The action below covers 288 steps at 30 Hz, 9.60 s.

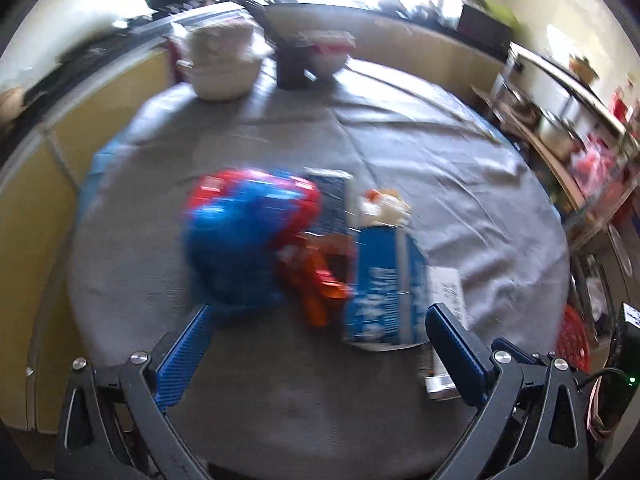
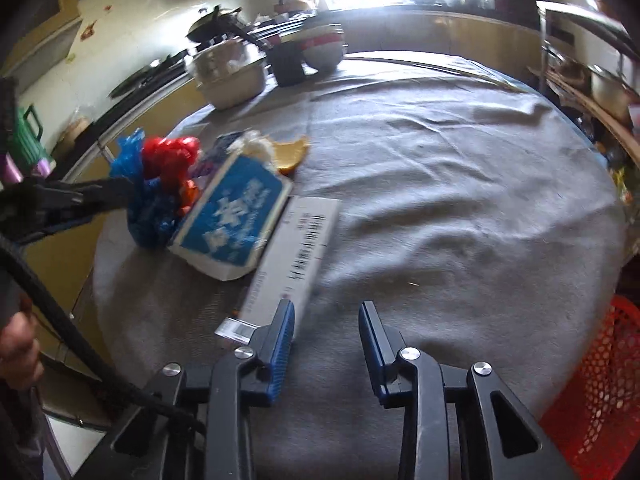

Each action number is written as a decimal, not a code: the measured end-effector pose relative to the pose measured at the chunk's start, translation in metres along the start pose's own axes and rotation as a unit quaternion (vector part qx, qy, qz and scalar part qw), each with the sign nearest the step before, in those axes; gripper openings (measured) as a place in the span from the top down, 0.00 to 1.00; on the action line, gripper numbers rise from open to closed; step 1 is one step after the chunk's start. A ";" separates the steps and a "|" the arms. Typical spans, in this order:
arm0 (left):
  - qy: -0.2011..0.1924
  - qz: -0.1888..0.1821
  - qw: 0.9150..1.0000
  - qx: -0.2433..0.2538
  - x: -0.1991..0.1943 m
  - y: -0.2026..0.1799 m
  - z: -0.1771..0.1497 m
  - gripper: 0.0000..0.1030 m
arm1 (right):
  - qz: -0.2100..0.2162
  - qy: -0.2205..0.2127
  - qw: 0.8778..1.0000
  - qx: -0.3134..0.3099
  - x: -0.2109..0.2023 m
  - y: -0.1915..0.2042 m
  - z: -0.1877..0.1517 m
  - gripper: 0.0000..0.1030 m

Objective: Collect trash
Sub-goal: 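Grasp the blue toothpaste box with left tool while right tool grasps white medicine box, then carry both boxes over the red basket and open both tools to drop them, then bring both open tools back to the trash pile, then grasp the blue plastic bag with left tool while right tool grasps white tissue, then lift the blue bag and tissue and turn both tools toward the red basket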

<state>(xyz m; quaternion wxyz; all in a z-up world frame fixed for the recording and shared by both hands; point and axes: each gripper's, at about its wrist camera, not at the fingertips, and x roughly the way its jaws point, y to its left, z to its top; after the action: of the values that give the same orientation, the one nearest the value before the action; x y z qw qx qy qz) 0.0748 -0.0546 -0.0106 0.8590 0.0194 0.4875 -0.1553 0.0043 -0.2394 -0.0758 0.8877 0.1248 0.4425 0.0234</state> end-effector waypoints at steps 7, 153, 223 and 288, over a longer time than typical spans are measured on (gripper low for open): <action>0.055 -0.035 0.998 -0.022 0.037 -0.011 0.003 0.06 | 0.032 -0.002 0.998 0.046 -0.011 -0.035 -0.004 0.64; -0.094 -0.023 0.995 -0.011 -0.026 0.087 0.014 0.32 | 0.109 0.002 0.993 0.044 0.013 0.040 0.057 0.43; -0.019 -0.096 0.995 -0.024 -0.003 0.110 -0.090 0.40 | 0.090 -0.020 0.995 0.030 0.025 -0.003 0.019 0.67; -0.098 -0.068 0.989 0.083 -0.086 -0.024 -0.089 0.47 | 0.096 -0.100 0.990 0.040 -0.076 -0.029 -0.024 0.67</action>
<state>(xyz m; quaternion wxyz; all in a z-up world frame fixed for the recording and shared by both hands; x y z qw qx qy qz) -0.0468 -0.0395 0.0184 0.8855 0.0421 0.3864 -0.2547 -0.0630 -0.2740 -0.0374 0.9157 0.2035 0.3378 0.0778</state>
